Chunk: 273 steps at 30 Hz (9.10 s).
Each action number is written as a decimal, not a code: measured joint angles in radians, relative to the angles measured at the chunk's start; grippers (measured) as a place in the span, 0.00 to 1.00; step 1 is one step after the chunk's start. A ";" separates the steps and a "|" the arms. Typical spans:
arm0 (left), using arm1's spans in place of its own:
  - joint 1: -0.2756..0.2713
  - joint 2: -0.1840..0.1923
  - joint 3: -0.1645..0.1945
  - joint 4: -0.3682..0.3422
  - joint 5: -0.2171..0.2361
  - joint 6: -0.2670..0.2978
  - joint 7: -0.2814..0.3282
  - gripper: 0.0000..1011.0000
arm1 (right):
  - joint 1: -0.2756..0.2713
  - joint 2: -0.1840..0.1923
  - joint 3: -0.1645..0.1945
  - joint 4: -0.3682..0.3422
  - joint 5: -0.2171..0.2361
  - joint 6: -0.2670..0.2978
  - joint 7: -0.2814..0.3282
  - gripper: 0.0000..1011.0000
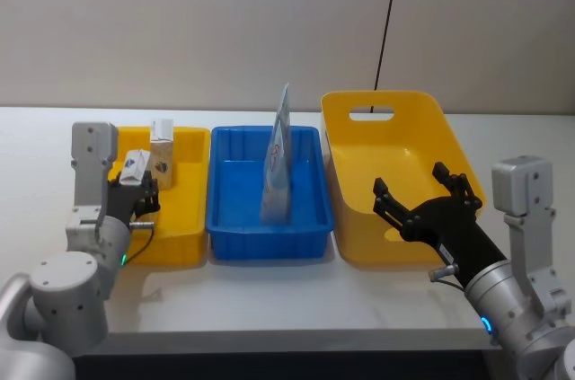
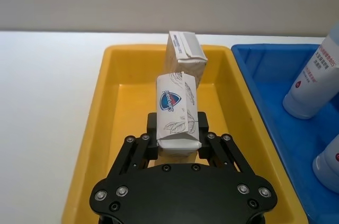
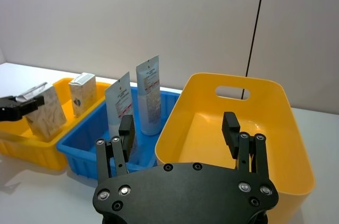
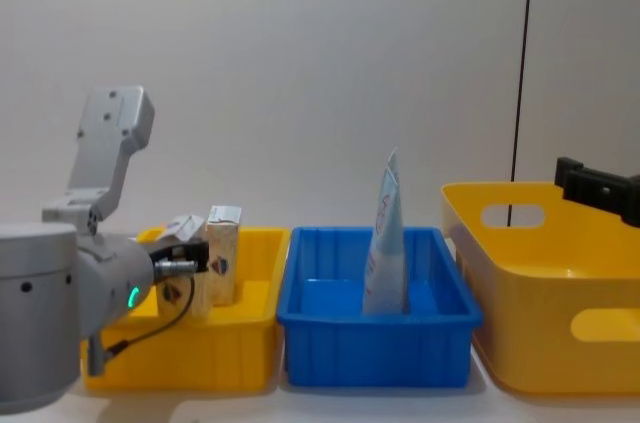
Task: Bimanual collaborative sorting of washing and personal care products
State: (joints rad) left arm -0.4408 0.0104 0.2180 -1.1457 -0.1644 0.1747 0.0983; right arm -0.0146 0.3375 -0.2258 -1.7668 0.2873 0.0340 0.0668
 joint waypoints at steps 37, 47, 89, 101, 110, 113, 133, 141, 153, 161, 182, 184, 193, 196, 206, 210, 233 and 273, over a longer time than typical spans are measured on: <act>0.016 0.276 0.096 -0.399 0.082 0.057 -0.346 0.36 | 0.000 0.000 0.000 0.000 0.000 0.000 0.000 0.99; 0.009 0.338 0.093 -0.450 0.013 0.034 -0.494 0.36 | 0.000 0.000 0.000 0.000 0.000 0.000 0.000 0.99; -0.063 0.486 0.166 -0.420 -0.303 -0.109 -1.112 0.36 | 0.000 0.000 0.000 0.000 0.000 0.000 0.000 0.99; -0.083 0.507 0.217 -0.377 -0.357 -0.131 -1.264 0.36 | 0.000 0.000 0.000 0.000 0.000 0.000 0.000 0.99; -0.074 0.523 0.227 -0.365 -0.378 -0.148 -1.297 0.36 | 0.000 0.000 0.000 0.000 0.000 0.000 0.000 0.99; -0.066 0.531 0.224 -0.365 -0.383 -0.156 -1.297 0.36 | 0.000 0.000 0.000 0.000 0.000 0.000 0.000 0.99; -0.043 0.559 0.212 -0.370 -0.400 -0.185 -1.299 0.36 | 0.029 0.033 0.014 0.007 0.041 0.003 0.100 0.99; -0.040 0.562 0.211 -0.371 -0.403 -0.189 -1.299 0.36 | 0.059 0.068 0.023 0.028 0.091 -0.018 0.207 0.99; -0.038 0.564 0.210 -0.371 -0.404 -0.191 -1.299 0.36 | 0.131 0.133 0.026 0.088 0.186 -0.061 0.412 0.99; -0.038 0.565 0.210 -0.371 -0.405 -0.192 -1.299 0.36 | 0.198 0.172 0.013 0.148 0.253 -0.078 0.565 0.99; -0.037 0.566 0.210 -0.371 -0.405 -0.192 -1.299 0.36 | 0.409 0.223 -0.081 0.346 0.363 -0.075 0.937 0.99; -0.037 0.566 0.210 -0.371 -0.405 -0.192 -1.299 0.36 | 0.438 0.224 -0.094 0.371 0.368 -0.076 0.982 0.99; -0.037 0.566 0.210 -0.371 -0.404 -0.192 -1.299 0.36 | 0.551 0.215 -0.164 0.495 0.372 -0.084 1.154 0.99; -0.037 0.566 0.210 -0.371 -0.404 -0.192 -1.299 0.36 | 0.590 0.209 -0.188 0.533 0.368 -0.090 1.204 0.99; -0.037 0.566 0.210 -0.371 -0.404 -0.192 -1.299 0.36 | 0.668 0.184 -0.253 0.619 0.344 -0.108 1.308 0.99; -0.037 0.566 0.210 -0.371 -0.404 -0.192 -1.299 0.36 | 0.688 0.173 -0.275 0.638 0.337 -0.113 1.334 0.99; -0.037 0.566 0.210 -0.371 -0.404 -0.192 -1.299 0.36 | 0.713 0.138 -0.341 0.650 0.321 -0.140 1.361 0.99; -0.037 0.566 0.210 -0.371 -0.405 -0.192 -1.299 0.36 | 0.739 0.072 -0.414 0.675 0.273 -0.212 1.290 0.99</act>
State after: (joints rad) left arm -0.4781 0.5762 0.4280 -1.5170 -0.5689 -0.0175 -1.2005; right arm 0.7240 0.4094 -0.6397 -1.0918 0.5603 -0.1775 1.3571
